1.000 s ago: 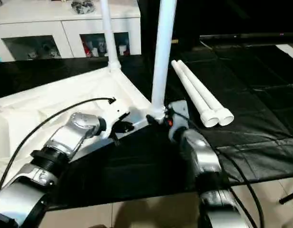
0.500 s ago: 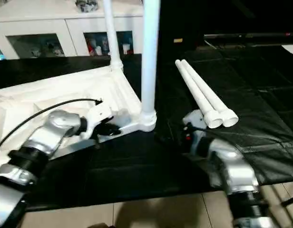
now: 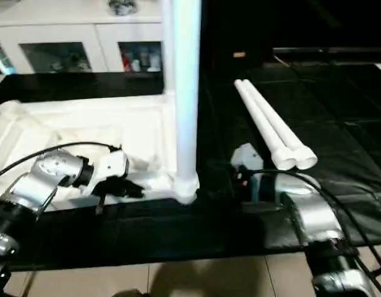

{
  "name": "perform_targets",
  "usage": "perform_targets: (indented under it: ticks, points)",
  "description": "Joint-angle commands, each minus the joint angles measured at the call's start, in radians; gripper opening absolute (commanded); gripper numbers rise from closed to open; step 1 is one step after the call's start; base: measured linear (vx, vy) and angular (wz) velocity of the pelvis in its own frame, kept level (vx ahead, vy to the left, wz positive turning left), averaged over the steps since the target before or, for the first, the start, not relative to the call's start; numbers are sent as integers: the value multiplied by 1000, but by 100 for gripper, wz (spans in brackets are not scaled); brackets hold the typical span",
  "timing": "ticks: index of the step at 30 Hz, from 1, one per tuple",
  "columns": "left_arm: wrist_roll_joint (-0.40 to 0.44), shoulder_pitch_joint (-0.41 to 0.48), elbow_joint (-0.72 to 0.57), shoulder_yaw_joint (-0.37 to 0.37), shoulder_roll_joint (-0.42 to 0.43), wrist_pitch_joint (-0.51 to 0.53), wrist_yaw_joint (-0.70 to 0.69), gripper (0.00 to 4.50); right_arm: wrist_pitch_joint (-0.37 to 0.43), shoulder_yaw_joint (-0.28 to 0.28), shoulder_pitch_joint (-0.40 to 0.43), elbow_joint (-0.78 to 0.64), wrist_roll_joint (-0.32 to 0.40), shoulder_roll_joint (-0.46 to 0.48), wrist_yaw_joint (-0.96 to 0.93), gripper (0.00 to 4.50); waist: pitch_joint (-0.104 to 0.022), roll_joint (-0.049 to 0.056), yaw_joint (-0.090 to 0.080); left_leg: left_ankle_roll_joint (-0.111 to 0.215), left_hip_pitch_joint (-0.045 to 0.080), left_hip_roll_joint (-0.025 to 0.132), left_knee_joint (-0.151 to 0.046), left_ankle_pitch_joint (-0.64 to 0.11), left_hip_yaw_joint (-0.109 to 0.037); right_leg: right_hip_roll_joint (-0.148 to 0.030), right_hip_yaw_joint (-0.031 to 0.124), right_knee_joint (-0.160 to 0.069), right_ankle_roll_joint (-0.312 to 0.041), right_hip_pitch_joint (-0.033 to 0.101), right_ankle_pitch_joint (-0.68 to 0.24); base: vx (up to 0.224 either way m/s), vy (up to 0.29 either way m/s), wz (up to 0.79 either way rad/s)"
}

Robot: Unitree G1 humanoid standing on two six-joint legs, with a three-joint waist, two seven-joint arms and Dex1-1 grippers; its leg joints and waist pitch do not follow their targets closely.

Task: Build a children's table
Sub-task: Rotate leg to tighten

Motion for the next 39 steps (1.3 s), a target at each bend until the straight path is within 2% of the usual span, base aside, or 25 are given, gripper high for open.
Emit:
perform_targets:
  ticks: [1,4,8,13,16,19,20,28,30,39]
  points:
    - [11,13,-23,-47,0,-16,-48,0,-27,25,-18,17,-14,5,31,447,-71,-21,0,79,20,75,-65,-174,-27,-88,65,-57,-170,46,-309,0,0,0]
    - [6,17,-40,-55,-2,-13,-65,0,-50,52,-38,49,-31,16,46,447,-71,-18,4,66,23,76,-68,-184,-28,-86,66,-55,-175,44,-290,0,0,0]
    - [7,18,-55,-63,-14,-10,-68,0,-89,87,-76,111,-63,36,57,447,-71,-23,3,48,25,74,-68,-211,-27,-88,67,-56,-181,46,-295,0,0,0]
    - [9,17,-63,-67,-14,-10,-75,0,-111,94,-95,146,-65,36,94,447,-73,-24,6,58,23,75,-67,-193,-27,-86,68,-51,-182,49,-275,0,0,0]
    - [10,17,-66,-70,-12,-11,-76,0,-117,96,-101,161,-58,32,111,411,-74,-25,7,65,21,74,-65,-184,-27,-87,67,-49,-185,51,-260,0,0,0]
    - [13,16,-66,-72,-11,-12,-76,0,-122,97,-106,174,-57,33,116,404,-74,-24,7,65,21,74,-64,-185,-27,-86,67,-50,-185,50,-268,0,0,0]
    - [13,16,-66,-72,-11,-12,-76,0,-123,97,-106,175,-57,33,117,376,-74,-24,7,64,20,73,-64,-186,-27,-86,67,-50,-185,51,-270,0,0,0]
    - [20,12,-64,-77,-12,-15,-75,0,-151,99,-116,221,-65,51,132,323,-74,-21,6,58,21,74,-64,-204,-28,-85,66,-51,-186,50,-279,0,0,0]
    - [21,12,-66,-78,-12,-14,-76,0,-151,99,-117,225,-64,54,138,292,-74,-21,5,58,21,74,-64,-204,-28,-85,66,-50,-190,51,-276,0,0,0]
    - [25,10,-59,-81,-13,-13,-70,0,-168,108,-105,234,-59,62,158,274,-74,-21,6,57,22,74,-64,-206,-28,-85,66,-50,-191,50,-277,0,0,0]
